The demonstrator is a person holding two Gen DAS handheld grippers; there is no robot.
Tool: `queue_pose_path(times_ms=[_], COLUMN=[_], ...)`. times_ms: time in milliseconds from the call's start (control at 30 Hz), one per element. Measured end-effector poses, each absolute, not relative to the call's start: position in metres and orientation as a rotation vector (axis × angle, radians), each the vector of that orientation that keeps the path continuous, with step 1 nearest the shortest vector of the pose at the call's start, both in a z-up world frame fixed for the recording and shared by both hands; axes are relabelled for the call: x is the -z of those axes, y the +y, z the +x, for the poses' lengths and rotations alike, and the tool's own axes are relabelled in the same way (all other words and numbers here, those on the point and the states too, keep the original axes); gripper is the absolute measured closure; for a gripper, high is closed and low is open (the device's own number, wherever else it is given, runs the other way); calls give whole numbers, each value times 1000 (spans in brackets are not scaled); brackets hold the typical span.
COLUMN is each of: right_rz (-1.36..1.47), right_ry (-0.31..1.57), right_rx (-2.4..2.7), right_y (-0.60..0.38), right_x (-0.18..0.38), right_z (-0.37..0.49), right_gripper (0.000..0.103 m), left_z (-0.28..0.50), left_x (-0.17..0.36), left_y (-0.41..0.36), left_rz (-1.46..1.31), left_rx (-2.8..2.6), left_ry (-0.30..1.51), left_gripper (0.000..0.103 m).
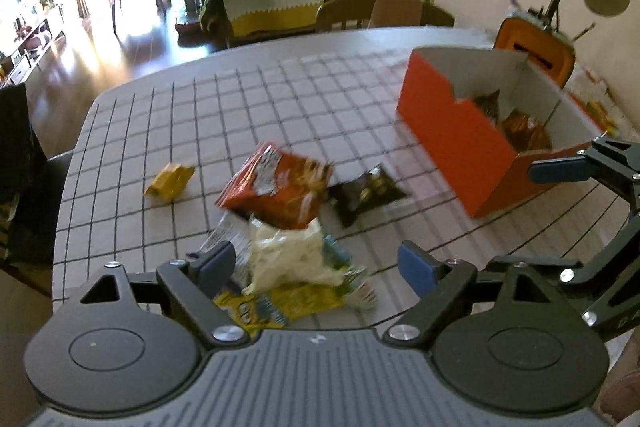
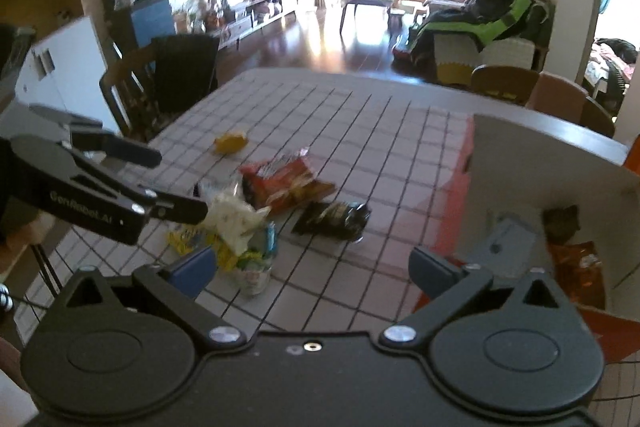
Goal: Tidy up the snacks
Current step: 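Withdraw both tools from the box back toward the snack pile, then grasp the cream packet with the left tool while the right tool grasps the green-capped cup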
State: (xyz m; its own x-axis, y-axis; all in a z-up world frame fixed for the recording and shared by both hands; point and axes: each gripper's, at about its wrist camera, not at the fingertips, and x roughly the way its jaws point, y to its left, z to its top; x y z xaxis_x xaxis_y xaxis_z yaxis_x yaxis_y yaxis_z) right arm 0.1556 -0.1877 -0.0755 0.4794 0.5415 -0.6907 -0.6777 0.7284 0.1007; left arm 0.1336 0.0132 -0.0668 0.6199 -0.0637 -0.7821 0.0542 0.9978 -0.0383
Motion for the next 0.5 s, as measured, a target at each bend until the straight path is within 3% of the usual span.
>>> queue_pose_path(times_ms=[300, 500], right_rz=[-257, -252], right_ry=[848, 894], right_rx=[-746, -758], right_y=[-148, -127], right_x=[122, 142], right_z=[152, 153], right_gripper=[4, 18], left_z=[151, 168], left_x=[109, 121], left_y=[31, 38], left_rz=[-2, -49], left_rx=[95, 79], left_ry=[1035, 1083], left_gripper=[14, 14])
